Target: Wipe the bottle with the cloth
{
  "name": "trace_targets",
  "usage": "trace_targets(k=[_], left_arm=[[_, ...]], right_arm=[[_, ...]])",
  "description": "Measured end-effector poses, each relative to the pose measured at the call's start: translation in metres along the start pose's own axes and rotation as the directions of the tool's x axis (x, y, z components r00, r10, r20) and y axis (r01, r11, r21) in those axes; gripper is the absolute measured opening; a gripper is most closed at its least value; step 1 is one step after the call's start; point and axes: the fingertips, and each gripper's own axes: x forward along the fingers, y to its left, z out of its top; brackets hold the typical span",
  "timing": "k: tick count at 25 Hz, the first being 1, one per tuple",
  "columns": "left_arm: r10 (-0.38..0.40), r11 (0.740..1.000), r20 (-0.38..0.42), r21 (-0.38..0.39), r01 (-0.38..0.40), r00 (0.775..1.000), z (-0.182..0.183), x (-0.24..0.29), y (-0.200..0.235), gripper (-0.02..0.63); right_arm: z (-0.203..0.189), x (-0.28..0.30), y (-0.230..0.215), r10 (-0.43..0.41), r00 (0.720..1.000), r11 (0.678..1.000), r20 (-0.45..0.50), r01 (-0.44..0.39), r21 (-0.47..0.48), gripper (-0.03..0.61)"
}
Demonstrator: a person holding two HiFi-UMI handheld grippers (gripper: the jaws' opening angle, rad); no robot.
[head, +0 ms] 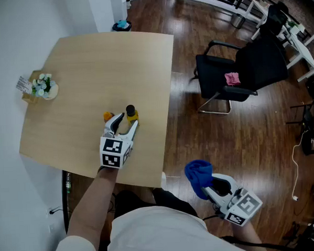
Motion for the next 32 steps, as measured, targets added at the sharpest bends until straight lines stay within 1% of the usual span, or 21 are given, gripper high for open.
trace_targets(k=[3,5,9,10,12,14,18,21,25,28,32], left_arm=[[0.053,0.998,-0.008,-0.015,-0.054,0.999,-0.002,0.026,0.015,0.225],[0.061,0.998,-0.01,-0.022,-0.061,0.998,-0.006,0.039,0.019,0.227],[0.053,0.998,-0.01,-0.024,-0.053,0.999,-0.013,0.056,0.023,0.225],[0.049,0.999,-0.007,-0.014,-0.049,0.999,-0.013,0.059,0.024,0.218],[0.039,0.999,0.003,0.021,-0.039,0.999,-0.011,0.062,0.024,0.182],[0.021,0.999,0.003,0.046,-0.021,1.0,-0.011,0.064,0.024,0.168],[-0.019,0.999,0.008,0.041,0.019,1.0,-0.006,0.064,0.023,0.152],[-0.04,0.998,0.03,0.039,0.039,0.999,0.006,0.055,0.023,0.15],[-0.096,0.994,0.074,0.054,0.092,0.993,0.034,0.03,0.013,0.15],[-0.144,0.988,0.089,0.067,0.138,0.986,0.056,0.003,0.002,0.15],[-0.204,0.975,0.096,0.109,0.193,0.974,0.077,-0.033,-0.01,0.15]], right_arm=[[-0.001,0.001,-0.021,-0.005,1.0,1.0,-0.003,0.005,0.006,0.092],[-0.002,0.003,-0.028,-0.008,1.0,1.0,-0.005,0.008,0.012,0.092],[-0.001,0.006,-0.03,-0.034,0.999,0.999,-0.006,0.034,0.012,0.092],[0.0,0.007,-0.028,-0.044,0.999,0.999,-0.004,0.044,0.013,0.092],[0.0,0.01,-0.025,-0.065,0.998,0.998,-0.001,0.065,0.015,0.092],[0.001,0.013,-0.019,-0.082,0.997,0.997,0.002,0.081,0.017,0.092],[0.002,0.019,-0.007,-0.106,0.994,0.994,0.008,0.106,0.021,0.092],[0.003,0.022,0.001,-0.119,0.993,0.993,0.014,0.118,0.024,0.092],[0.015,0.029,0.009,-0.122,0.992,0.993,0.038,0.122,-0.001,0.092],[0.037,0.039,0.014,-0.107,0.992,0.993,0.071,0.11,-0.051,0.092],[0.076,0.062,0.021,-0.056,0.992,0.985,0.113,0.073,-0.154,0.092]])
